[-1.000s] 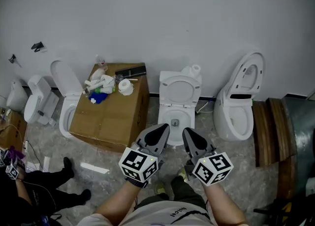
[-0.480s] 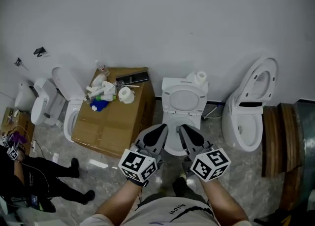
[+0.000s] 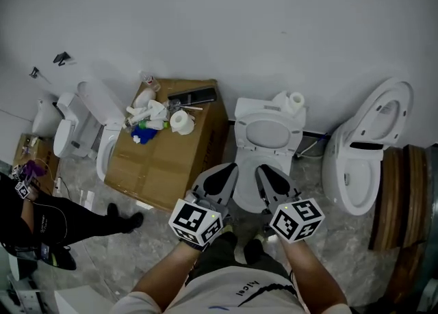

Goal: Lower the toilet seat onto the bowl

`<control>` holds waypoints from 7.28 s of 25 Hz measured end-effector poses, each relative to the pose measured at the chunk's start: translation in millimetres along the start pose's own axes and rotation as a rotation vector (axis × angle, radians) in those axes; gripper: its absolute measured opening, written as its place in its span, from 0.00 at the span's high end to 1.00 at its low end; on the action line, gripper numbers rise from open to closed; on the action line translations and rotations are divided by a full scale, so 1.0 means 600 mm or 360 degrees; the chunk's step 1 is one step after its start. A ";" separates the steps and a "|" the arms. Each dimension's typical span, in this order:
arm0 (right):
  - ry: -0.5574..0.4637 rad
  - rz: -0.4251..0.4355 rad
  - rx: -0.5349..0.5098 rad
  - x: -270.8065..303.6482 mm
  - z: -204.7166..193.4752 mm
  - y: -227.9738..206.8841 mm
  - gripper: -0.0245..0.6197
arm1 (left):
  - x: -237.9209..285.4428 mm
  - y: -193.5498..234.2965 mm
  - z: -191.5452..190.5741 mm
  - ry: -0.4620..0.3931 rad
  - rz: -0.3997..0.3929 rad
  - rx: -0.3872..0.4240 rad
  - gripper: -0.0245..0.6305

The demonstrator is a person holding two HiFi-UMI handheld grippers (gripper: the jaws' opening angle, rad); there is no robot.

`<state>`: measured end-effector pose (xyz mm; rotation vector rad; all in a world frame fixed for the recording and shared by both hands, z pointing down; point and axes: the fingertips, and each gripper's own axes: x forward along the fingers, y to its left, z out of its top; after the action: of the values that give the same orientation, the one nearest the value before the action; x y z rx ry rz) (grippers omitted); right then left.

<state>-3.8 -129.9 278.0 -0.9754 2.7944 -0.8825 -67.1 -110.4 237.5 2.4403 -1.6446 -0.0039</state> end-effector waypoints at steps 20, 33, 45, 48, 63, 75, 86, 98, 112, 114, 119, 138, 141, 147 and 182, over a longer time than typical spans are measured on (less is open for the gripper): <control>-0.0078 -0.0221 0.0662 0.316 -0.149 -0.326 0.61 | 0.234 0.247 -0.199 0.0182 -0.0121 -0.0025 0.95; -0.0148 -0.0339 0.0848 0.435 -0.214 -0.466 0.54 | 0.332 0.330 -0.273 0.0206 -0.0209 -0.0023 0.95; -0.0246 -0.0375 0.0909 0.487 -0.212 -0.505 0.50 | 0.348 0.352 -0.307 0.0240 -0.0263 -0.0027 0.95; -0.0238 -0.0375 0.0910 0.486 -0.218 -0.508 0.50 | 0.348 0.356 -0.310 0.0248 -0.0265 -0.0025 0.95; -0.0265 -0.0319 0.0991 0.453 -0.226 -0.464 0.50 | 0.312 0.335 -0.311 0.0274 -0.0243 -0.0032 0.95; -0.0325 -0.0252 0.1260 0.360 -0.295 -0.404 0.51 | 0.300 0.275 -0.331 0.0316 -0.0306 -0.0013 0.95; -0.0315 -0.0342 0.1587 0.252 -0.398 -0.375 0.52 | 0.274 0.248 -0.384 0.0401 -0.0259 -0.0036 0.95; -0.0097 -0.0335 0.1638 0.199 -0.474 -0.365 0.59 | 0.225 0.194 -0.438 0.0416 -0.0103 -0.0120 0.95; 0.0147 -0.0379 0.1750 0.146 -0.558 -0.347 0.69 | 0.127 0.131 -0.453 0.0441 0.0088 -0.0141 0.95; 0.0155 -0.0384 0.1730 0.141 -0.569 -0.346 0.70 | 0.117 0.130 -0.462 0.0441 0.0061 -0.0137 0.95; 0.0140 -0.0418 0.1684 0.115 -0.622 -0.344 0.75 | 0.080 0.131 -0.508 0.0448 -0.0011 -0.0129 0.95; 0.0167 -0.0478 0.1572 0.051 -0.813 -0.371 0.84 | -0.001 0.097 -0.664 0.0488 -0.0213 -0.0137 0.95; 0.0178 -0.0483 0.1564 0.048 -0.835 -0.377 0.84 | -0.001 0.093 -0.682 0.0488 -0.0221 -0.0134 0.95; 0.0174 -0.0444 0.1604 0.044 -0.887 -0.395 0.83 | 0.002 0.088 -0.713 0.0492 -0.0220 -0.0138 0.95; 0.0434 -0.0449 0.1738 0.015 -1.080 -0.489 0.80 | 0.012 0.073 -0.836 0.0571 -0.0239 -0.0135 0.95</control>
<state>4.2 1.9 977.2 -1.0296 1.7586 -2.3105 -47.7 -51.6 737.4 2.3272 -1.2809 0.3159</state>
